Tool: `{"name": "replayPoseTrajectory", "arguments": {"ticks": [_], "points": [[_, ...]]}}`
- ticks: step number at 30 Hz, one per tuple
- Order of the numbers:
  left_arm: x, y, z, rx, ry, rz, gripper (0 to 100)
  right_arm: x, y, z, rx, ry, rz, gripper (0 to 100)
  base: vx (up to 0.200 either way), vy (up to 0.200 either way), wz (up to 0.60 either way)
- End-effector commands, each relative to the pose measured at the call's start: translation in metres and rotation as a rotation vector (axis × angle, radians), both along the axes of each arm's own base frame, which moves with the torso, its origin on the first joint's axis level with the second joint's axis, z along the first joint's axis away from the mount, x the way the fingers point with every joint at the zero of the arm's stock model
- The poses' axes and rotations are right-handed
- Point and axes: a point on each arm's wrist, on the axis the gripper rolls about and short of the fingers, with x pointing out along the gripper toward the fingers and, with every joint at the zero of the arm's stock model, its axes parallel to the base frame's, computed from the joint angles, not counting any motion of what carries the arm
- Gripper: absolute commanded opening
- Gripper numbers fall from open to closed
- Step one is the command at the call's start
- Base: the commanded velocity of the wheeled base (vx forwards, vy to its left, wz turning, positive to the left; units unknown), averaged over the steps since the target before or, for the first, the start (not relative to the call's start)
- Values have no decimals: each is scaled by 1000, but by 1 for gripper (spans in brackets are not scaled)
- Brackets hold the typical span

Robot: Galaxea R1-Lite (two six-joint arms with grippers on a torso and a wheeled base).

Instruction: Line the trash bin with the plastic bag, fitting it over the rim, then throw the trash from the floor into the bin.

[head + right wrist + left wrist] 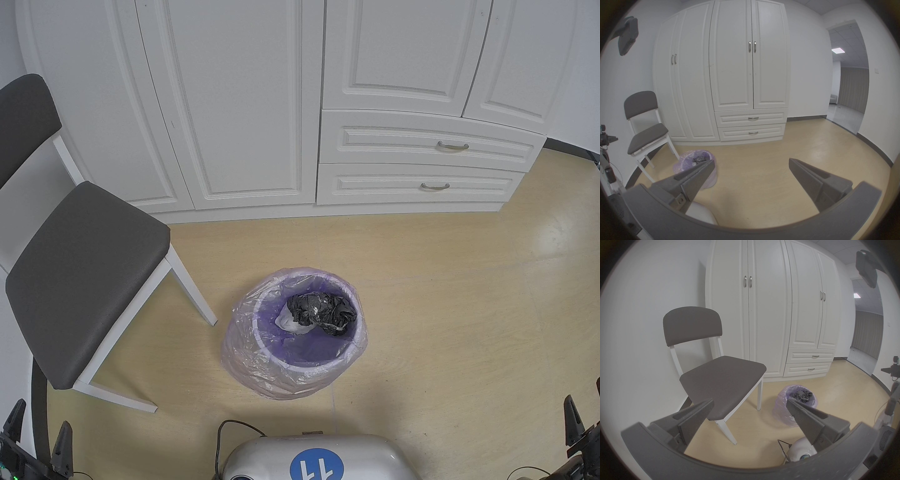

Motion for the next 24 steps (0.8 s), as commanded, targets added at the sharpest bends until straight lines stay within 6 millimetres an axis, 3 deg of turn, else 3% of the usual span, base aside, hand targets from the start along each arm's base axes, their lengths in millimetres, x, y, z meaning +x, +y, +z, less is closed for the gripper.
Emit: {"name": "replayPoseTrajectory", "arguments": {"ticks": [1, 24], "points": [[0, 0, -5, 1, 6, 1, 100, 0, 0, -6, 7, 9, 21, 100, 0, 0, 0], [0, 0, -6, 33, 7, -19, 100, 1, 1, -11, -75, 71, 58, 100, 0, 0, 0]]}}
